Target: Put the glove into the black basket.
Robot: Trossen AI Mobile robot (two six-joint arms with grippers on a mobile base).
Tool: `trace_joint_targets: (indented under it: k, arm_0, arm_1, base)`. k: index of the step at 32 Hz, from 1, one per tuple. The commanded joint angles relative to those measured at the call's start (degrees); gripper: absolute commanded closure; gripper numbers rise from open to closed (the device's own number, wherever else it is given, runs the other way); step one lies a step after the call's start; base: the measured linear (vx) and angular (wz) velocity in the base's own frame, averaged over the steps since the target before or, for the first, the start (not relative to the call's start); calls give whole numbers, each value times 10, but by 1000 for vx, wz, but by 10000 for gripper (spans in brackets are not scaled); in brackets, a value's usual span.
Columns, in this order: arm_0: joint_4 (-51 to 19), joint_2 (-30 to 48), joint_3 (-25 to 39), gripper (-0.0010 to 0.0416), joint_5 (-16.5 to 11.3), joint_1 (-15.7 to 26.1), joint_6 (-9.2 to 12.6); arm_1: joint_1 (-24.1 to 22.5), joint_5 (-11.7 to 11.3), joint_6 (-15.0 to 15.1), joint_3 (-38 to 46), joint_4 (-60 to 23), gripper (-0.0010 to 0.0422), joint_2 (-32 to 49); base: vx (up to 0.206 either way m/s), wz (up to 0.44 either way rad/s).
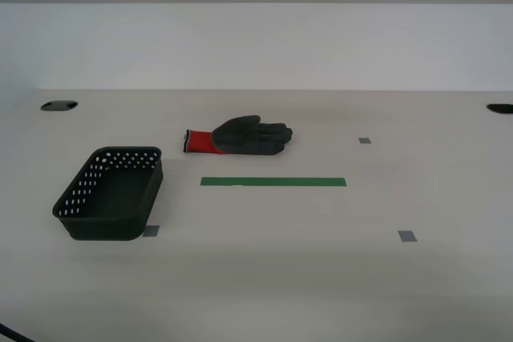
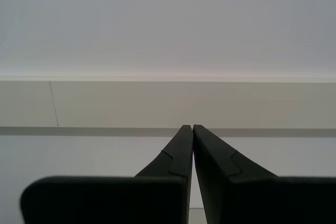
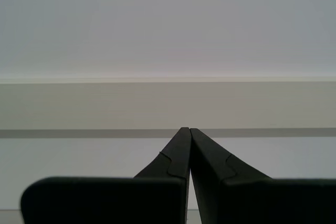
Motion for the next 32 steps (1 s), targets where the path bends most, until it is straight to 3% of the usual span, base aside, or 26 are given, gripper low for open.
trace_joint_targets:
  k: [1,32]
  arm_0:
    - [0,0,1,405,2,0,0]
    - [-1,0,1,405,2,0,0]
  arm_1:
    - [0,0,-1,1,1,412,0]
    - [0,0,-1,1,-2,412,0]
  base:
    - [0,0]
    - [0,0]
